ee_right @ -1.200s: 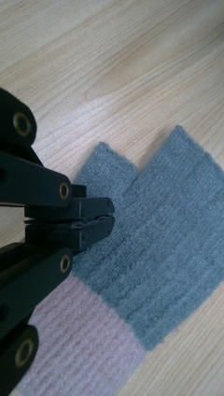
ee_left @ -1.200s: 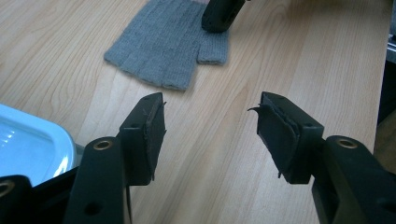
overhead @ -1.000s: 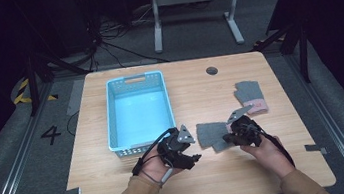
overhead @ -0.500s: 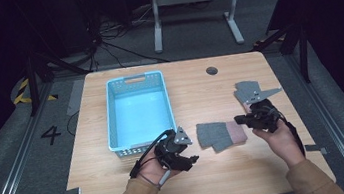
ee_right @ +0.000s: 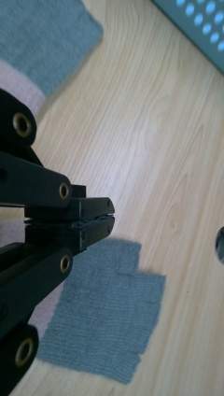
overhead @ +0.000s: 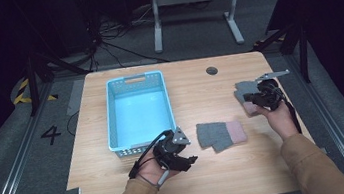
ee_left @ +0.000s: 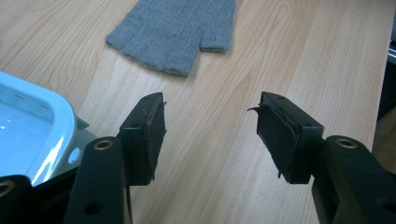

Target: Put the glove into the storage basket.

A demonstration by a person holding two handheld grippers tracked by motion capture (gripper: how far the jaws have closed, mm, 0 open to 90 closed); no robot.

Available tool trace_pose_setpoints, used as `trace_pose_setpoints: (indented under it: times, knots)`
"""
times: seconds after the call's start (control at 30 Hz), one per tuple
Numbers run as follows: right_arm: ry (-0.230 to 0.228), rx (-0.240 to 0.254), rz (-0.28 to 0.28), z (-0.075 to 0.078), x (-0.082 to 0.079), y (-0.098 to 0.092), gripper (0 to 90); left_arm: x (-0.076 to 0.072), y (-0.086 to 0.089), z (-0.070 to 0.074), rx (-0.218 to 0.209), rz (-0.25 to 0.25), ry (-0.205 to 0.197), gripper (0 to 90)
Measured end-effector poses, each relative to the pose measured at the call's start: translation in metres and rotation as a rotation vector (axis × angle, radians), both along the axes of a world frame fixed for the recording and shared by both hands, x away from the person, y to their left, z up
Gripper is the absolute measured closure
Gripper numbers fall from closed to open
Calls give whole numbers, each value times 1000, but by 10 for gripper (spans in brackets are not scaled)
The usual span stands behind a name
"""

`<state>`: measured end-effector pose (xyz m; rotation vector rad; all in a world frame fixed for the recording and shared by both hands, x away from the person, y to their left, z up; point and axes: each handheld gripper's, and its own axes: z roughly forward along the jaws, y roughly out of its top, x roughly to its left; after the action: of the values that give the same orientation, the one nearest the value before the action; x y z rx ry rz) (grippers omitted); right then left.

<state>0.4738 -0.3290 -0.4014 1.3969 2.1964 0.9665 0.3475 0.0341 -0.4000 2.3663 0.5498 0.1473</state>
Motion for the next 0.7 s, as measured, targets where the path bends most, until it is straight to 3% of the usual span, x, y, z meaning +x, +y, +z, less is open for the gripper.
trace_pose_setpoints:
  times: [0.2, 0.7]
  knots:
    - [72, -24, -40, -15, 10, -3, 889, 0, 1, 0, 0, 1, 4, 425]
    - [112, -42, -13, -28, 3, -5, 889, 0, 1, -1, 2, 1, 4, 425]
